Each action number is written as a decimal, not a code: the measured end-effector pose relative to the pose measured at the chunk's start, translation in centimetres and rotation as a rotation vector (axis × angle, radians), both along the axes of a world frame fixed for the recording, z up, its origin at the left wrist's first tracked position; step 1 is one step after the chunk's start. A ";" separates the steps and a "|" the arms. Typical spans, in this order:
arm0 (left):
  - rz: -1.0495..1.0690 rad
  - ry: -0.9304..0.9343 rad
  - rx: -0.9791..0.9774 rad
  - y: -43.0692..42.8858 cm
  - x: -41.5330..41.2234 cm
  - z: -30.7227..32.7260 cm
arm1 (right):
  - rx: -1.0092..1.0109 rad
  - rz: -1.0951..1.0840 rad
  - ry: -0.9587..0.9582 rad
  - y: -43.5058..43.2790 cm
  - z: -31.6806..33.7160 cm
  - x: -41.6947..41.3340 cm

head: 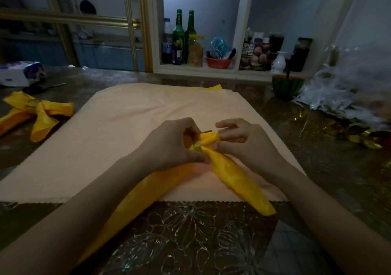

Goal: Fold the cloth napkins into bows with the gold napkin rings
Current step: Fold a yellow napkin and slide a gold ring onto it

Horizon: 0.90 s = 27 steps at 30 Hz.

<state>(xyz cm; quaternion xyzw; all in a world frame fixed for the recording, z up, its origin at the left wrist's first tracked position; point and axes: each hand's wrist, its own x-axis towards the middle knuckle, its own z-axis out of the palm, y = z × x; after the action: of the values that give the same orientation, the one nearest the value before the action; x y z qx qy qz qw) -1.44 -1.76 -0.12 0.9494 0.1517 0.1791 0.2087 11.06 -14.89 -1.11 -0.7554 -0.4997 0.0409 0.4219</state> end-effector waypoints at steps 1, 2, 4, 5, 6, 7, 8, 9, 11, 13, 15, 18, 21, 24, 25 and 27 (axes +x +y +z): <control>0.008 0.001 0.000 0.0 0.1 -0.1 | 0.010 -0.039 -0.042 -0.1 0.0 0.3; 0.011 0.004 0.008 0.0 0.1 -0.2 | 0.014 -0.069 -0.093 -0.1 0.1 0.4; 0.016 0.003 0.034 0.1 0.2 -0.3 | 0.007 -0.092 -0.148 0.1 -0.1 0.3; 0.025 0.001 0.043 0.3 0.1 -0.1 | 0.010 -0.095 -0.151 0.2 -0.1 0.3; 0.037 -0.001 0.044 0.4 0.0 0.2 | 0.021 -0.100 -0.140 0.2 -0.1 0.3; 0.053 -0.004 0.045 0.6 -0.2 0.5 | 0.039 -0.106 -0.117 0.1 0.1 0.4; 0.069 -0.012 0.054 0.9 -0.3 0.7 | 0.055 -0.106 -0.076 0.0 0.2 0.6; 0.083 -0.021 0.072 1.0 -0.4 0.9 | 0.056 -0.098 0.001 -0.2 0.5 0.8; 0.086 -0.047 0.133 0.6 -0.5 0.9 | 0.010 -0.044 0.269 -0.4 1.0 0.7; 0.054 -0.103 0.234 0.1 -0.3 0.4 | -0.095 0.018 0.442 -0.5 1.2 0.3; 0.010 -0.136 0.315 -0.3 0.0 -0.2 | -0.142 0.034 0.359 -0.4 1.1 -0.2; -0.009 -0.147 0.177 -0.3 0.2 -0.2 | -0.034 -0.026 0.346 -0.5 1.1 0.2; 0.088 -0.173 -0.156 -0.2 0.1 0.5 | 0.136 -0.034 0.588 -0.9 1.4 0.7; 0.136 -0.190 -0.500 -0.2 0.0 0.8 | 0.282 0.003 0.766 -0.8 1.4 0.8; 0.134 -0.192 -0.615 -0.2 0.0 0.8 | 0.314 0.020 0.799 -0.7 1.5 0.7; 0.153 -0.174 -0.810 0.0 0.1 0.6 | 0.361 0.062 0.853 -0.7 1.7 0.6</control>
<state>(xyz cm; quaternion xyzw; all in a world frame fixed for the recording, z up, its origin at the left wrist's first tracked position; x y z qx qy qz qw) -1.36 -1.73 0.53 0.7581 0.2618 0.1994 0.5630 11.69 -15.55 0.61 -0.5704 -0.3031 0.2730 0.7129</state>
